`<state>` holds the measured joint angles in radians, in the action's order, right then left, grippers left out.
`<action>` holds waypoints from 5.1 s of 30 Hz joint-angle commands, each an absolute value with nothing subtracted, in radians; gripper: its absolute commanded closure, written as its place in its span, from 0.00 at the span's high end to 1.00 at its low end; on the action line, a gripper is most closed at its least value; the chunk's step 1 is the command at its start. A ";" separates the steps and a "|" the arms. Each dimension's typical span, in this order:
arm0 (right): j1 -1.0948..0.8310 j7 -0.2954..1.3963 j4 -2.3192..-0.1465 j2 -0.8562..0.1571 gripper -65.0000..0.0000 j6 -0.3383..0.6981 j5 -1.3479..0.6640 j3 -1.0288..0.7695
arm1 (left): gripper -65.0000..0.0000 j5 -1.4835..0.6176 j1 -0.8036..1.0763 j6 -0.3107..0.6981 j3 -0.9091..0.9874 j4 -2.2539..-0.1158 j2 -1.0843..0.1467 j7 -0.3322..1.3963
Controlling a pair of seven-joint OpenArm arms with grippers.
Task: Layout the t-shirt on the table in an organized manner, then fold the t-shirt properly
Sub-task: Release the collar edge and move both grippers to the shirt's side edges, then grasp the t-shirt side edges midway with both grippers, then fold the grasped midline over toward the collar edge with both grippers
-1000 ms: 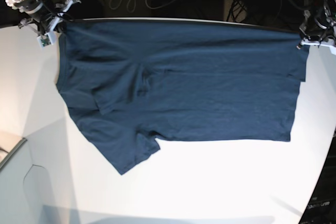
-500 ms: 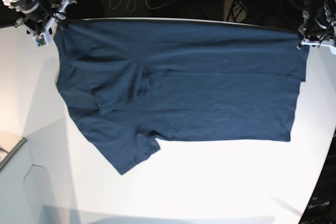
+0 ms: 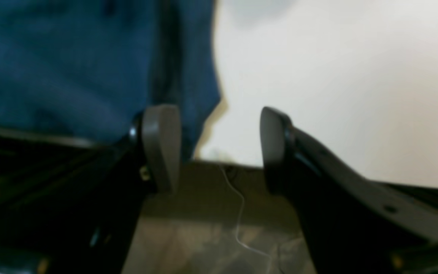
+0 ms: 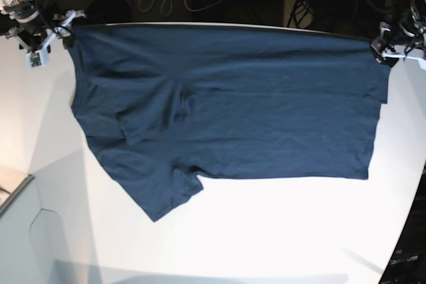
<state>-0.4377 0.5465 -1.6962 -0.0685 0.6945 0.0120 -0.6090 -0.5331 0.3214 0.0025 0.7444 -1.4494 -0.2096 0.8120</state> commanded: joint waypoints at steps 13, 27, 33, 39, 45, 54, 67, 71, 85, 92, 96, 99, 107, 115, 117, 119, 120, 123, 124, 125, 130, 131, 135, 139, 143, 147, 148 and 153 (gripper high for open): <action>-0.248 0.533 -1.704 -0.081 0.52 0.698 -0.001 -0.610 | 0.66 -0.538 0.236 0.005 0.753 -1.561 -0.231 0.788; 0.229 0.526 -1.201 -0.199 0.53 0.698 0.002 -0.426 | 0.67 -0.401 -0.108 0.005 0.665 -1.420 -0.260 0.785; 0.397 0.458 -0.920 -0.242 0.53 0.698 0.001 -0.323 | 0.67 -0.351 -0.242 0.005 0.558 -1.205 -0.294 0.719; 0.483 0.306 -0.720 -0.255 0.52 0.687 0.002 -0.262 | 0.67 -0.355 -0.306 0.005 0.364 -0.984 -0.366 0.487; 0.501 0.179 -0.639 -0.265 0.52 0.615 0.002 -0.242 | 0.67 -0.360 -0.392 0.008 0.236 -0.743 -0.397 0.309; 0.513 0.127 -0.585 -0.265 0.52 0.615 0.002 -0.240 | 0.67 -0.354 -0.472 0.182 0.209 -0.506 -0.397 0.168; 0.492 0.119 -0.501 -0.262 0.52 0.613 0.002 -0.236 | 0.67 -0.352 -0.475 0.188 0.208 -0.489 -0.395 0.151; 0.492 0.053 -0.452 -0.265 0.52 0.613 0.002 -0.165 | 0.67 -0.352 -0.475 0.188 0.208 -0.489 -0.395 0.151; 0.492 0.045 -0.443 -0.266 0.29 0.472 0.002 -0.105 | 0.67 -0.239 -0.475 0.188 0.214 -0.489 -0.392 0.150; 0.492 0.047 -0.443 -0.266 0.00 0.470 0.002 -0.105 | 0.67 -0.232 -0.478 0.186 0.213 -0.489 -0.392 0.150; 0.492 0.048 -0.443 -0.266 0.00 0.470 0.002 -0.105 | 0.66 -0.232 -0.483 0.186 0.211 -0.487 -0.390 0.150; 0.492 0.048 -0.443 -0.266 0.00 0.470 0.002 -0.105 | 0.66 -0.231 -0.478 0.188 0.209 -0.487 -0.390 0.151; 0.490 0.050 -0.443 -0.266 0.00 0.470 0.002 -0.105 | 0.17 -0.239 -0.484 0.189 0.211 -0.409 -0.390 0.150; 0.489 0.050 -0.443 -0.266 0.00 0.470 0.002 -0.105 | 0.00 -0.240 -0.484 0.189 0.216 -0.387 -0.390 0.148; 0.489 0.050 -0.443 -0.266 0.00 0.470 0.002 -0.105 | 0.00 -0.242 -0.484 0.189 0.219 -0.389 -0.390 0.148; 0.489 0.050 -0.443 -0.266 0.00 0.470 0.002 -0.105 | 0.00 -0.243 -0.484 0.189 0.219 -0.409 -0.392 0.151; 0.489 0.050 -0.443 -0.266 0.00 0.470 0.002 -0.105 | 0.00 -0.243 -0.479 0.189 0.220 -0.435 -0.392 0.154; 0.489 0.045 -0.446 -0.266 0.00 0.470 0.002 -0.107 | 0.00 -0.243 -0.437 0.191 0.220 -0.562 -0.392 0.160; 0.490 0.045 -0.446 -0.266 0.00 0.470 0.002 -0.107 | 0.00 -0.243 -0.418 0.191 0.220 -0.610 -0.392 0.160; 0.492 0.045 -0.446 -0.266 0.00 0.470 0.001 -0.110 | 0.00 -0.246 -0.400 0.189 0.220 -0.657 -0.392 0.160; 0.490 0.044 -0.483 -0.266 0.00 0.470 -0.001 -0.111 | 0.00 -0.338 -0.334 0.188 0.220 -0.746 -0.394 0.162; 0.486 0.045 -0.510 -0.265 0.00 0.470 -0.001 -0.113 | 0.00 -0.357 -0.325 0.188 0.220 -0.748 -0.395 0.162; 0.423 0.050 -0.641 -0.263 0.00 0.470 -0.001 -0.113 | 0.00 -0.403 -0.294 0.188 0.220 -0.748 -0.397 0.162; 0.349 0.051 -0.774 -0.262 0.00 0.470 -0.002 -0.114 | 0.00 -0.444 -0.285 0.189 0.220 -0.750 -0.398 0.162; 0.275 0.050 -0.888 -0.262 0.00 0.470 -0.005 -0.133 | 0.00 -0.472 -0.285 0.189 0.220 -0.750 -0.398 0.162; 0.223 0.051 -0.981 -0.242 0.00 0.470 -0.005 -0.208 | 0.00 -0.490 -0.282 0.189 0.220 -0.750 -0.400 0.162; 0.213 0.051 -0.993 -0.239 0.00 0.470 -0.005 -0.219 | 0.00 -0.490 -0.275 0.189 0.220 -0.750 -0.400 0.160; 0.160 0.051 -1.044 -0.239 0.00 0.470 -0.005 -0.242 | 0.00 -0.492 -0.242 0.189 0.220 -0.805 -0.400 0.160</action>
<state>0.1455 0.0776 -1.0279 -0.2241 0.4774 0.0044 -0.2356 -0.4839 -0.2272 0.1848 0.2169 -0.7887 -0.3817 0.1814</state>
